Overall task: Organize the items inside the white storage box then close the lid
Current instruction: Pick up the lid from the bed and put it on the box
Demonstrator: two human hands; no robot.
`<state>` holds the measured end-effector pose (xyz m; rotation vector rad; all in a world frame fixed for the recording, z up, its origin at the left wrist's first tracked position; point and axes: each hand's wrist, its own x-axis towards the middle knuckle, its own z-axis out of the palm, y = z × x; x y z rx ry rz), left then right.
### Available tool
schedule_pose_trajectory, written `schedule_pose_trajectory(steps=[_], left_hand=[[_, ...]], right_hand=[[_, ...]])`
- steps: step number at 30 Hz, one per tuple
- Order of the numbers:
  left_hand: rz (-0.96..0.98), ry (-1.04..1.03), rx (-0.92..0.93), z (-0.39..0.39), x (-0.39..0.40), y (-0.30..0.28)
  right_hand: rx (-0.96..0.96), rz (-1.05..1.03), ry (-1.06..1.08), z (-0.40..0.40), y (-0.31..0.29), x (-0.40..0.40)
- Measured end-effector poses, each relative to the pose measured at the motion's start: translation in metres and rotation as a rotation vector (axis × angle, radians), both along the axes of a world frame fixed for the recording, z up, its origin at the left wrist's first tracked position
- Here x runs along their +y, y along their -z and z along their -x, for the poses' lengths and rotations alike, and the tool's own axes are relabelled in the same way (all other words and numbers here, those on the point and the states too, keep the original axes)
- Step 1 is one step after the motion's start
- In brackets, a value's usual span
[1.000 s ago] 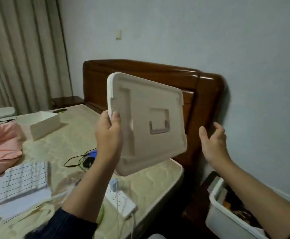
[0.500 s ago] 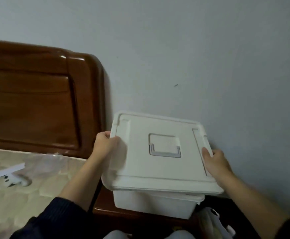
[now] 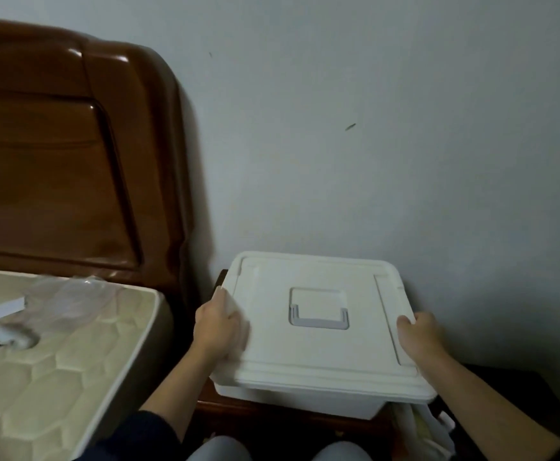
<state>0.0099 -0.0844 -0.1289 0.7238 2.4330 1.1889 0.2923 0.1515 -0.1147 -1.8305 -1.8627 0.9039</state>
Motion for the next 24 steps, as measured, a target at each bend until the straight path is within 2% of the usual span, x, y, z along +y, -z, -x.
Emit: schedule_pose_trajectory(steps=[5, 10, 13, 17, 24], left_hand=[[-0.039, 0.024, -0.090, 0.007, 0.004, 0.004], [-0.077, 0.014, -0.150, 0.022, 0.003, -0.004], [-0.051, 0.025, -0.130, 0.032, 0.003, -0.004], [0.002, 0.024, -0.085, 0.038, 0.005, 0.002], [0.090, 0.054, -0.011, 0.043, 0.004, 0.016]], right_hand=[[-0.107, 0.023, 0.012, 0.003, 0.016, 0.000], [-0.087, -0.014, -0.025, 0.015, 0.013, 0.005], [-0.122, -0.026, -0.040, 0.025, 0.007, 0.003], [-0.283, -0.012, -0.007, 0.029, 0.004, -0.007], [-0.329, -0.058, -0.020, 0.031, 0.013, -0.019]])
